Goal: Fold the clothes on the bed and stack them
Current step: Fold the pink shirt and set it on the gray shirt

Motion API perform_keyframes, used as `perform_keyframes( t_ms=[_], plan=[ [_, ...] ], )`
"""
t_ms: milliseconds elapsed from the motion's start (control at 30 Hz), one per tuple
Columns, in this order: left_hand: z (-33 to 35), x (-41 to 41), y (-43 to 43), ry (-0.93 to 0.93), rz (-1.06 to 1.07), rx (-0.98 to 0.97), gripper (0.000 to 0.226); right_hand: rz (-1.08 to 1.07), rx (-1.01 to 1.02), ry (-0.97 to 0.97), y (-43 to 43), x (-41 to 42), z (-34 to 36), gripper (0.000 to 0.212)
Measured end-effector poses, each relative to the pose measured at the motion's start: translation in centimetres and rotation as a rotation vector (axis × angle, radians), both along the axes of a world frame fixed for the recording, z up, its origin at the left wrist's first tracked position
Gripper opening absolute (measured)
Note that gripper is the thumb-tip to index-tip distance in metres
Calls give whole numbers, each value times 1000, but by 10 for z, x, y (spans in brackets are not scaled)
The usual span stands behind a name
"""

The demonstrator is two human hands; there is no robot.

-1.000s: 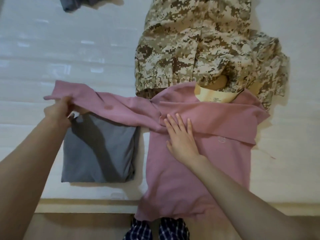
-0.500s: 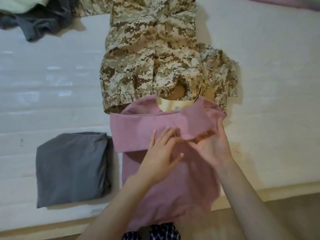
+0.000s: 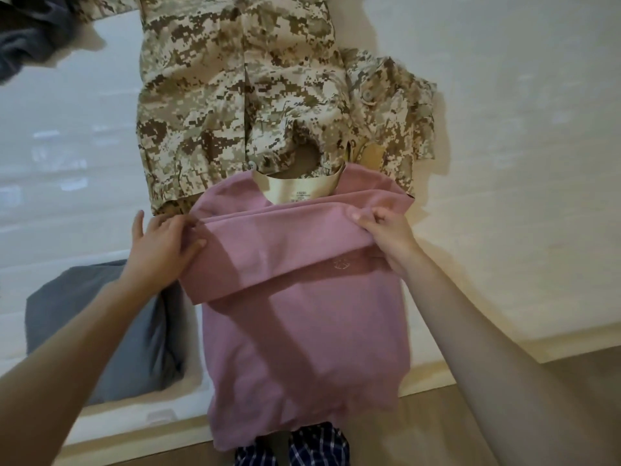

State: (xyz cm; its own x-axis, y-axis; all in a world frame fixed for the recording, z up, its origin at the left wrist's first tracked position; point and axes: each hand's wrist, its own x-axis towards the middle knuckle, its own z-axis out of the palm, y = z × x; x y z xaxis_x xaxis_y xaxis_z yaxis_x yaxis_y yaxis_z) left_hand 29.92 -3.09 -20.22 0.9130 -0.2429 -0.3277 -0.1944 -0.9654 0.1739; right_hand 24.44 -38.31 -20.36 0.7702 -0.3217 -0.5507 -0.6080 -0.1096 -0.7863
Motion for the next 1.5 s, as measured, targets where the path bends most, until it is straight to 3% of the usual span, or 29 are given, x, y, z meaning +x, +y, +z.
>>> perform_keyframes(
  t_ms=[133, 267, 367, 467, 600, 667, 800, 900, 1000, 1100, 1200, 1300, 1500],
  plan=[
    [14, 18, 10, -101, -38, -40, 19, -160, 114, -94, -35, -15, 10, 6],
    [15, 22, -12, -152, -8, -167, 15, -119, -45, 89, -50, -21, -5, 5],
    [10, 20, -24, -145, 119, -247, 28, -15, -330, 91, -56, -13, -10, 38],
    [3, 23, -24, -72, 185, -231, 66, 253, -625, -84, -61, 7, -1, 73],
    [-1, 34, -28, -5, 157, -178, 82, 586, -790, -96, -59, 39, 2, 93],
    [1, 41, -34, 44, 142, -153, 76, 660, -814, -45, -56, 49, -1, 87],
    [16, 50, -47, 251, 4, -41, 50, 820, -861, 72, -52, 57, 3, 33],
    [32, 47, -47, 347, -11, -122, 33, 975, -710, 29, -58, 51, 17, 18],
    [56, 50, -39, 324, -53, -203, 18, 891, -537, -7, -73, 49, 48, 26],
    [83, 69, -35, 155, -25, -286, 26, 814, -602, -128, -79, 66, 82, 31],
    [102, 90, -41, -39, 15, -317, 32, 716, -636, -163, -76, 89, 105, 22],
    [107, 96, -47, -111, -58, -280, 29, 681, -714, -158, -72, 100, 111, 19],
    [86, 32, -27, -336, -137, -339, 16, 682, -797, -393, -69, 45, 95, 33]
  ],
)
